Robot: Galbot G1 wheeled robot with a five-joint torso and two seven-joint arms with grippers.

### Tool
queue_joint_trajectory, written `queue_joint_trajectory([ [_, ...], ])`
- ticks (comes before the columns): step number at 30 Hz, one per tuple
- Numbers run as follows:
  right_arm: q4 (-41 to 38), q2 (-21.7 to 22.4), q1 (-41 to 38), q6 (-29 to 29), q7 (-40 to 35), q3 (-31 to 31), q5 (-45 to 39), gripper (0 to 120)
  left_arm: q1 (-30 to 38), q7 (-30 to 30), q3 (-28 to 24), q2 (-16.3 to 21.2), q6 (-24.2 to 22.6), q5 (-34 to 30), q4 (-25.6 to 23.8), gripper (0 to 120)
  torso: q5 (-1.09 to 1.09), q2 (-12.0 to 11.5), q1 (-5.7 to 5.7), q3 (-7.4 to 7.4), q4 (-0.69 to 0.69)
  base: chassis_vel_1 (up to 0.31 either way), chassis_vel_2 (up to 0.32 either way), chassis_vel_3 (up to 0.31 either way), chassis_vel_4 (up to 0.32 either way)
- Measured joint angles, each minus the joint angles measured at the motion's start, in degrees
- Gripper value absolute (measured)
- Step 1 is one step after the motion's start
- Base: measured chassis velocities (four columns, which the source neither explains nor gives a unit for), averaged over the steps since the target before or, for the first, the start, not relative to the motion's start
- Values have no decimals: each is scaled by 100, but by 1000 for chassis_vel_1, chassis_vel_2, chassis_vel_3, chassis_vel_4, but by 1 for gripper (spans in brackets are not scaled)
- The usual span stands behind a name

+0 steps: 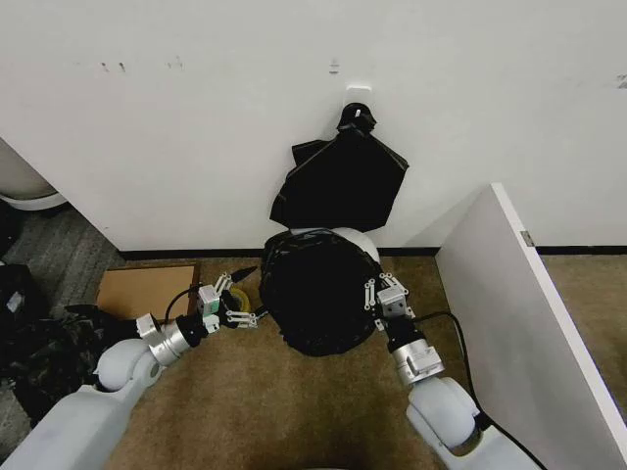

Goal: Place the garbage bag over the trash bin.

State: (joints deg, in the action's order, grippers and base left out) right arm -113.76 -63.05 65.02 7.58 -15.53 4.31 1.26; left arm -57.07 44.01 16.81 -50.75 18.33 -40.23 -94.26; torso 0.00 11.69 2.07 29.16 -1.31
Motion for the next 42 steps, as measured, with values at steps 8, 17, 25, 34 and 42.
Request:
queue_joint_trajectory([
  [8, -15, 8, 35, -41, -21, 0, 26, 1, -107, 8, 134, -23, -8, 38, -243, 63, 0, 0, 0, 0, 0, 0, 0, 0, 0],
  [17, -55, -5, 22, -102, -36, -16, -47, 1, -183, -162, 233, -26, -117, 229, -247, 29, 0, 0, 0, 0, 0, 0, 0, 0, 0],
  [25, -172, 28, 11, -230, -48, -47, -416, 1, -183, -491, 221, -52, -134, 350, -174, 0, 0, 0, 0, 0, 0, 0, 0, 0, 0],
  [34, -363, 78, 17, -679, -246, -67, -1206, 1, -239, -783, 375, -64, -134, 458, -98, 0, 0, 0, 0, 0, 0, 0, 0, 0, 0],
  [42, -742, 136, 48, -1402, -497, -77, -2287, 1, -200, -1055, 417, -66, -134, 574, 155, 0, 0, 0, 0, 0, 0, 0, 0, 0, 0],
])
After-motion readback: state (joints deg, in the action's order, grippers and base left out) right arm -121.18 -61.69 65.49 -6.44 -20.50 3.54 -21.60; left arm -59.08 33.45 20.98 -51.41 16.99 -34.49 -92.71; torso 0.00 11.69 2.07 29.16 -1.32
